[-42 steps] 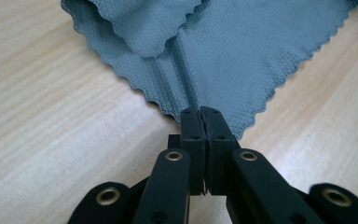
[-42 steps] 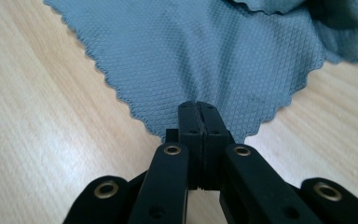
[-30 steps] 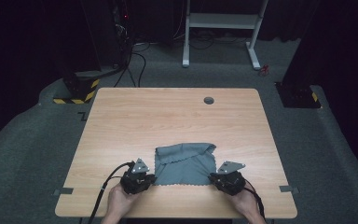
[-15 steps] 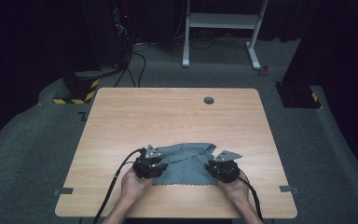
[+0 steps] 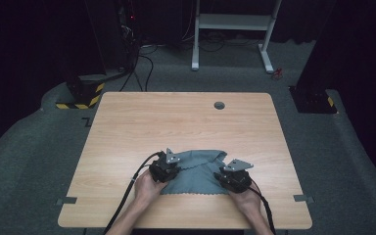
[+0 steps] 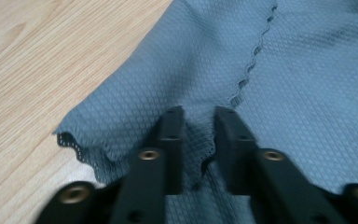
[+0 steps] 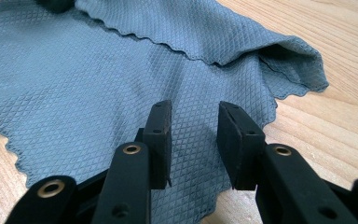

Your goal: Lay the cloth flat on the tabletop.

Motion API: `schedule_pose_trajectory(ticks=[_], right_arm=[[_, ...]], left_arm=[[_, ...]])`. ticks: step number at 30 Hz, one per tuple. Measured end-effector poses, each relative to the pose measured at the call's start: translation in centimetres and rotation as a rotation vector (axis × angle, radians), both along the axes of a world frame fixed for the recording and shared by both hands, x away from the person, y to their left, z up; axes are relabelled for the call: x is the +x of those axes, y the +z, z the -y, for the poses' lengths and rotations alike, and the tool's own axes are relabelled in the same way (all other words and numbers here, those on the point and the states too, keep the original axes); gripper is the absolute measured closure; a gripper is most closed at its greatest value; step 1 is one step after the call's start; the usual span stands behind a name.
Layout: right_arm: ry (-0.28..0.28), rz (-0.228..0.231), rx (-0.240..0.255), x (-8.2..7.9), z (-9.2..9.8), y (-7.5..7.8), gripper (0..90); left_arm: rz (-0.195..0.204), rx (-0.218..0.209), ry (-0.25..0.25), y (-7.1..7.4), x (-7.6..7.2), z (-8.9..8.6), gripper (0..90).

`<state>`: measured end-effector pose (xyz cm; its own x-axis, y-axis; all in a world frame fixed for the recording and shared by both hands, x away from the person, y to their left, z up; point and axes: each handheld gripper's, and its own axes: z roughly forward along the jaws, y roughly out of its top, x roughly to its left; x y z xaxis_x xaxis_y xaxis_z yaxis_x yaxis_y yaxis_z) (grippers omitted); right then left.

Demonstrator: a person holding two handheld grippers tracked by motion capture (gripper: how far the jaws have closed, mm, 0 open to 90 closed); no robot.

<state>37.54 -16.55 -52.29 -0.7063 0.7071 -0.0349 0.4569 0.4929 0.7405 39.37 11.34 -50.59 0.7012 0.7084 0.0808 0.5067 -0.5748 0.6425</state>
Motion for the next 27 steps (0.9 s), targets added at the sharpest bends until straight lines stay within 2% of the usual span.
schedule_pose_trajectory(ticks=[1, 4, 8, 9, 11, 17, 26, 27], right_arm=[[-0.001, -0.002, 0.001, 0.0, 0.0, 0.0, 66.0], [-0.002, -0.003, 0.001, 0.0, 0.0, 0.0, 66.0], [-0.003, -0.004, 0.002, 0.0, 0.0, 0.0, 66.0], [-0.004, -0.005, 0.002, 0.0, 0.0, 0.0, 66.0], [-0.002, -0.003, 0.001, 0.0, 0.0, 0.0, 66.0], [-0.003, -0.003, 0.003, 0.0, 0.0, 0.0, 66.0], [-0.003, -0.005, 0.003, 0.0, 0.0, 0.0, 66.0], [-0.003, -0.004, 0.002, 0.0, 0.0, 0.0, 66.0]], left_arm=[[-0.004, 0.001, -0.005, 0.1, 0.2, 0.0, 82.9], [-0.004, -0.033, 0.001, 0.5, 0.7, -0.2, 88.5], [0.0, -0.064, 0.023, 1.4, 1.6, -0.6, 89.1], [-0.002, -0.086, 0.034, 1.7, 2.0, -0.9, 89.1], [-0.006, -0.093, 0.049, 2.1, 2.8, -1.2, 89.2], [-0.026, -0.168, 0.108, 2.7, 5.2, -2.3, 89.2], [-0.038, -0.139, 0.169, 2.4, 8.7, -2.2, 89.2], [-0.038, -0.139, 0.169, 2.4, 8.7, -2.2, 89.2]])
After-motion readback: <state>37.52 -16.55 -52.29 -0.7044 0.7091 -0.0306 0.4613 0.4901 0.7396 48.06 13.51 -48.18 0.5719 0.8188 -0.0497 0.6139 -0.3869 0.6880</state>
